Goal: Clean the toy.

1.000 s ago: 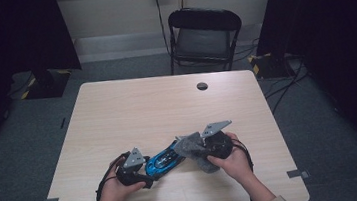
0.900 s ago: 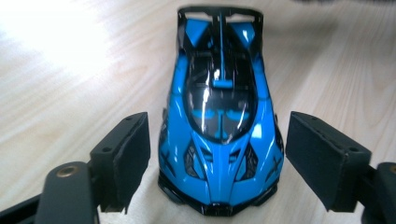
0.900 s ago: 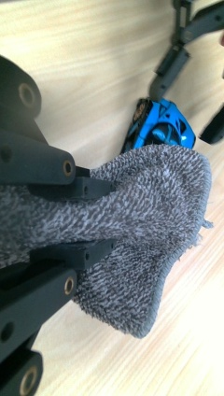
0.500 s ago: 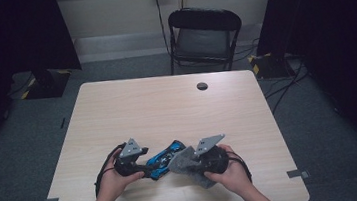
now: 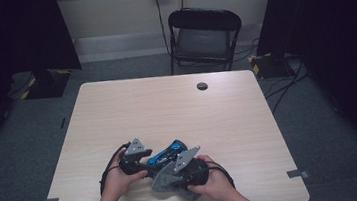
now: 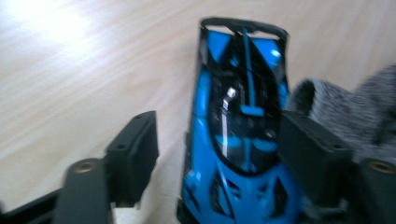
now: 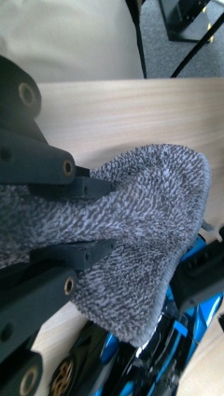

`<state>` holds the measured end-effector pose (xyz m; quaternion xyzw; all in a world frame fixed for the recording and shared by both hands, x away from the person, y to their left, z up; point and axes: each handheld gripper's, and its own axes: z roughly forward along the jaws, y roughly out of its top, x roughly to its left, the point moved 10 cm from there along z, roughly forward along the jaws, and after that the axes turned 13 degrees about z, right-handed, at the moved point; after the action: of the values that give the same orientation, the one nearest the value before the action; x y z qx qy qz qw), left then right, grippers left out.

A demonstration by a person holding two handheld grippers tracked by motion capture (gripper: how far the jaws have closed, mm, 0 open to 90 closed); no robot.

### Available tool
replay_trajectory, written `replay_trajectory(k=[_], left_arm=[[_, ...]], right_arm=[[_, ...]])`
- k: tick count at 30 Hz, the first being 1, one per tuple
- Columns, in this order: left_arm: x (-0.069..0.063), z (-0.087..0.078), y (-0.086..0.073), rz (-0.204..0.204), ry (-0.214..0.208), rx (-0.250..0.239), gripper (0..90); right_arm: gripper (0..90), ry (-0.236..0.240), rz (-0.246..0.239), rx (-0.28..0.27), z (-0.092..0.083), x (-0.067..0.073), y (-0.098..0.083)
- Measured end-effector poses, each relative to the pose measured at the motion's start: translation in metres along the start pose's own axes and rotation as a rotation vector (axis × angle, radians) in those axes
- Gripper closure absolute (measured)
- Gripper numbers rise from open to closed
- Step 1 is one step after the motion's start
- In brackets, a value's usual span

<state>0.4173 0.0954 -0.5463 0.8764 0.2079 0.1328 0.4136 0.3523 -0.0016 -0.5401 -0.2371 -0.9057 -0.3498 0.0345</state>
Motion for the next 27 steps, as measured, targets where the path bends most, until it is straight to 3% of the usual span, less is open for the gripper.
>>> replay_trajectory(k=[5, 14, 27], left_arm=[[-0.004, -0.001, 0.0, 0.009, -0.024, -0.013, 40.8], [-0.003, -0.003, -0.002, 0.011, -0.034, -0.026, 42.4], [-0.004, -0.005, -0.003, 0.021, -0.027, -0.022, 43.5]], right_arm=[[74.7, -0.011, 0.019, 0.006, 0.008, -0.005, -0.001], [74.7, -0.052, 0.065, -0.008, 0.0, -0.023, -0.004], [75.0, -0.134, 0.168, -0.034, -0.022, -0.066, -0.014]])
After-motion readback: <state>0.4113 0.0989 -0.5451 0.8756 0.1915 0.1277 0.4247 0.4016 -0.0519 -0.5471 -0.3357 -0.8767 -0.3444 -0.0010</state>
